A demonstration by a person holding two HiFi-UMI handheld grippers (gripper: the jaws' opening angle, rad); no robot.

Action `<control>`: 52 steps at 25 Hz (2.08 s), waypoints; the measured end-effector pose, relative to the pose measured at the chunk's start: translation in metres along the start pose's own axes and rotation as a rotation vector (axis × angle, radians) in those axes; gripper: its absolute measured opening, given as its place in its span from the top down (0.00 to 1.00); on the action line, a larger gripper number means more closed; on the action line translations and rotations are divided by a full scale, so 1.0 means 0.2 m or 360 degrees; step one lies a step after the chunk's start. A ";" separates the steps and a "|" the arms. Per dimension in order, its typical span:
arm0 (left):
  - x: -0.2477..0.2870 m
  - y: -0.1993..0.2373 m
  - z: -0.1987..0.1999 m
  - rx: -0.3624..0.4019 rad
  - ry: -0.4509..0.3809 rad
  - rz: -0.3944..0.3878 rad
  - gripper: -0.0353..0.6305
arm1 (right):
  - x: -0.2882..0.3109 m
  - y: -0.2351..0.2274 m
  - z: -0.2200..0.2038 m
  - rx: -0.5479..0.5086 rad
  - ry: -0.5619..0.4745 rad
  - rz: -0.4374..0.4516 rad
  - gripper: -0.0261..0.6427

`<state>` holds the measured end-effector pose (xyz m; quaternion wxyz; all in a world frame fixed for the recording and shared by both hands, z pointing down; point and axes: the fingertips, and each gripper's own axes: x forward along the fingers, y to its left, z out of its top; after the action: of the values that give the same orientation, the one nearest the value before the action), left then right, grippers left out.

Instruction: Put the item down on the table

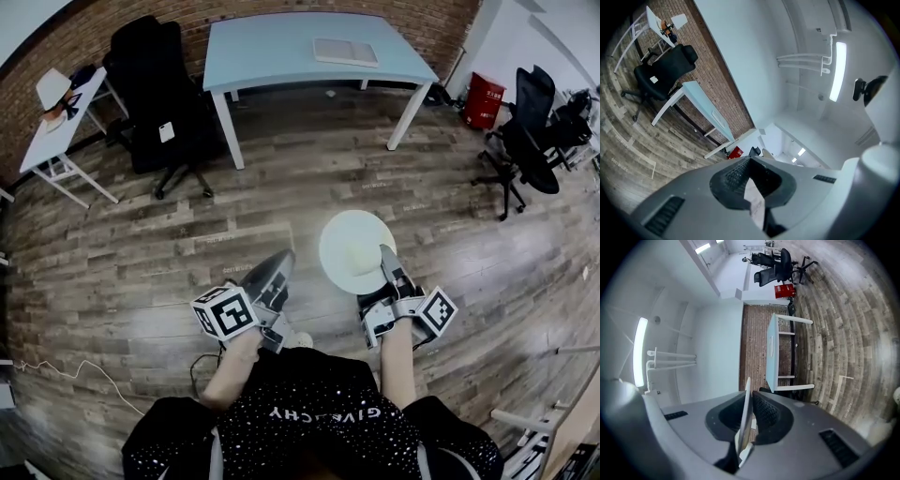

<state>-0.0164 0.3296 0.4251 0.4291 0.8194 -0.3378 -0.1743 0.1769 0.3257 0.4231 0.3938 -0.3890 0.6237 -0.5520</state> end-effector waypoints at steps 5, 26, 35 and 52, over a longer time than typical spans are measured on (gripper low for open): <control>0.11 0.14 0.16 -0.0036 -0.0034 0.0011 0.93 | 0.22 -0.02 0.03 -0.0007 0.0039 0.0010 0.92; 1.13 0.65 1.14 0.0009 0.0038 -0.0104 0.93 | 1.53 -0.01 0.55 -0.0020 -0.0103 0.0076 0.92; 1.48 0.83 1.41 0.0009 0.0089 -0.0144 0.93 | 1.97 -0.05 0.70 -0.0035 -0.0123 0.0057 0.92; 2.00 1.08 1.81 -0.0024 0.0164 -0.0178 0.93 | 2.54 -0.05 0.99 -0.0017 -0.0197 -0.0017 0.92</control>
<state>-0.0273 -0.2517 0.3966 0.4417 0.8416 -0.2677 -0.1581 0.1626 -0.2174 0.3864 0.4267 -0.4278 0.5989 -0.5256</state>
